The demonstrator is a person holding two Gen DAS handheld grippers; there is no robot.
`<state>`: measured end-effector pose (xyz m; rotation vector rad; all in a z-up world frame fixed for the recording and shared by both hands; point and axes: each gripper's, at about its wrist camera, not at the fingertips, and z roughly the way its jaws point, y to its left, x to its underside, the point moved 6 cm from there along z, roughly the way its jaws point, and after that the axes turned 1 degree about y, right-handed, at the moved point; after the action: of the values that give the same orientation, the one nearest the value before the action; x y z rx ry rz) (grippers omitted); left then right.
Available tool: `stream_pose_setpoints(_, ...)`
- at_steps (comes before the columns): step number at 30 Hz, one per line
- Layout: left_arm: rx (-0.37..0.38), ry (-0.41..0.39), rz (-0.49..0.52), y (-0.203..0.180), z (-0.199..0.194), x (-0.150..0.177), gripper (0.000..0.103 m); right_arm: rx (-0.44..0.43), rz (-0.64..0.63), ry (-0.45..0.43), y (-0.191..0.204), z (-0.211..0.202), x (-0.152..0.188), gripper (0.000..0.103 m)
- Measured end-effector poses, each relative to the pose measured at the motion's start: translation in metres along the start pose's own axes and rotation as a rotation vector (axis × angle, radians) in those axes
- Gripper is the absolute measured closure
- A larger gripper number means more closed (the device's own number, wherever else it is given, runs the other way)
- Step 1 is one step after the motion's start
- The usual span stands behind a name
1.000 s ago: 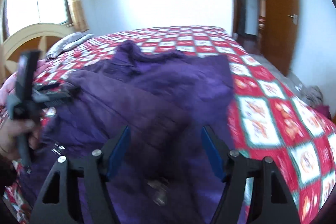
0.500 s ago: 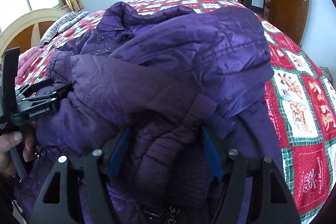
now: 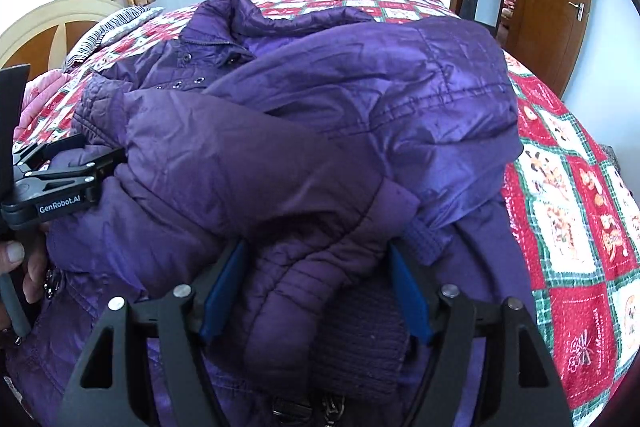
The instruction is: Fold large clothes
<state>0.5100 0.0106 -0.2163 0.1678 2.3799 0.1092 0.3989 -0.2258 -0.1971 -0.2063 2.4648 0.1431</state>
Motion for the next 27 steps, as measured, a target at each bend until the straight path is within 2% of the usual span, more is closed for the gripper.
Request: stream_pose_setpoints(27,0.008,0.018,-0.012,0.0014,0.0057,0.0004,0.009,0.017,-0.009,0.003,0.0028,0.0018,-0.0007,0.028)
